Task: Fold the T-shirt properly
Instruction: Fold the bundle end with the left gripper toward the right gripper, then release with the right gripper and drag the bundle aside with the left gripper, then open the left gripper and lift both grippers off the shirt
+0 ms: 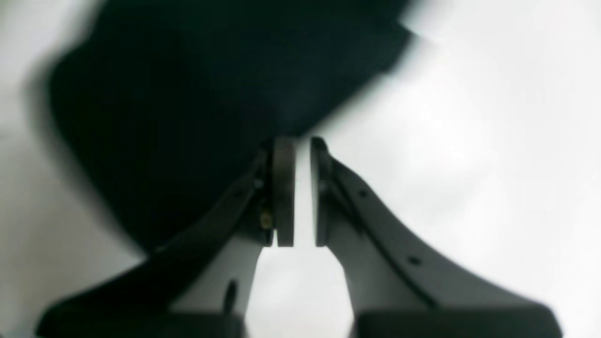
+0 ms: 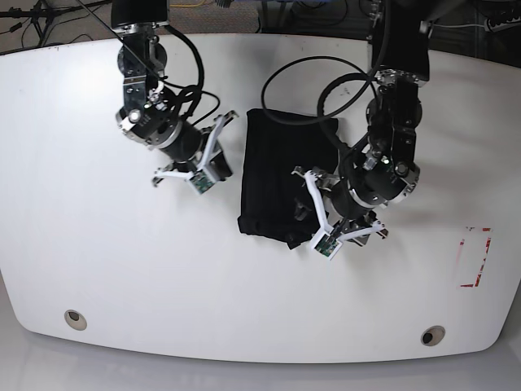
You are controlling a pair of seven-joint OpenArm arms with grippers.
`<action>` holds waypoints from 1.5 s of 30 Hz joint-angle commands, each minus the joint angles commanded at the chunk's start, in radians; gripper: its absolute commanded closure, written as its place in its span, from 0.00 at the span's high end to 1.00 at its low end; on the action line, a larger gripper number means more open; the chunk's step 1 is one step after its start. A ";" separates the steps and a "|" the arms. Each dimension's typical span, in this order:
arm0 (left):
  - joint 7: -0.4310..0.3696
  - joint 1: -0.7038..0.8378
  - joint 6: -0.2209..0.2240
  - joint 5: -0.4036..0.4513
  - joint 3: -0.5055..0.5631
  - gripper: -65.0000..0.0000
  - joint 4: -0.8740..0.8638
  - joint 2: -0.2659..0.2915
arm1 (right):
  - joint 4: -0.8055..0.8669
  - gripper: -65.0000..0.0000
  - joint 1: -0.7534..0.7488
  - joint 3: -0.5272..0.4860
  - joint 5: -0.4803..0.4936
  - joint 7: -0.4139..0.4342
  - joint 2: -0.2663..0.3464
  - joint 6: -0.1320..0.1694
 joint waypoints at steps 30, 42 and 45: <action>-0.433 0.083 0.183 0.155 0.068 0.57 -0.582 -0.196 | 0.023 0.08 -0.038 0.250 0.000 0.000 -0.002 0.053; -0.431 0.106 -0.043 0.157 -0.114 0.57 -0.628 -0.499 | 0.061 0.08 -0.054 0.245 0.000 -0.021 -0.032 0.053; -0.431 0.129 -0.089 0.155 -0.164 0.57 -0.647 -0.559 | 0.068 0.08 -0.055 0.245 0.000 -0.029 -0.035 0.053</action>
